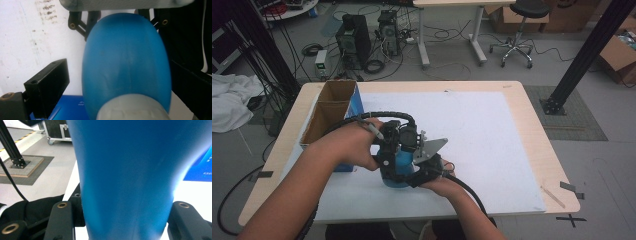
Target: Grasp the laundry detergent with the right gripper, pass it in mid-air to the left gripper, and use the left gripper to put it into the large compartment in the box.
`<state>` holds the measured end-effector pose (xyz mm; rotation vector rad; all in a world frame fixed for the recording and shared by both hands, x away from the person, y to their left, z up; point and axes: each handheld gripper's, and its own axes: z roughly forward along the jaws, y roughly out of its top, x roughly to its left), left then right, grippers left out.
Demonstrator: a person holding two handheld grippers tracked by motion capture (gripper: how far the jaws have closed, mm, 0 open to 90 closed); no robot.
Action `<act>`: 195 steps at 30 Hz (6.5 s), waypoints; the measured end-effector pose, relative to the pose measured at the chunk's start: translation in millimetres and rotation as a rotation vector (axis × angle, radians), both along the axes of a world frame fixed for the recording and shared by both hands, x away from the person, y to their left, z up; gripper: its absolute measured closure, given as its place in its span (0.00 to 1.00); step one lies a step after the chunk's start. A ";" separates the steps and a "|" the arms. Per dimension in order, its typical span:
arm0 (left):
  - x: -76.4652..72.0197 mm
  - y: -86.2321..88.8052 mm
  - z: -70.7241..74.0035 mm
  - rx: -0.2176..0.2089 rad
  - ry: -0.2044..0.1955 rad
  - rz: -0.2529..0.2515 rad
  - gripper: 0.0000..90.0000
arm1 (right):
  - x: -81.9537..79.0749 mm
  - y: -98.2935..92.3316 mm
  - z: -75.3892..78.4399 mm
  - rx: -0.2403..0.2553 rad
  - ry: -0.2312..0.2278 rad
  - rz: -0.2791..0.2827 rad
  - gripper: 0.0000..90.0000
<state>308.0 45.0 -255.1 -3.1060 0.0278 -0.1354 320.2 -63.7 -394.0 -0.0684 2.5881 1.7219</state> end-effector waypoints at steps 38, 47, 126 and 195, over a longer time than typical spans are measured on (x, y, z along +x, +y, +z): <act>-1.5 -0.1 -3.0 0.026 0.018 0.000 0.34 | -0.1 0.2 -1.9 0.005 -0.003 -0.010 0.50; -1.6 1.3 -3.2 0.026 0.009 0.003 0.36 | 0.1 1.9 -2.2 0.006 0.000 -0.009 0.50; 50.0 29.3 89.6 0.029 0.066 0.615 0.43 | 46.1 -101.2 66.7 -0.736 0.023 0.012 0.00; 124.6 199.0 51.8 -0.010 0.097 1.528 0.43 | 46.1 -122.9 78.7 -1.010 -0.006 0.045 0.00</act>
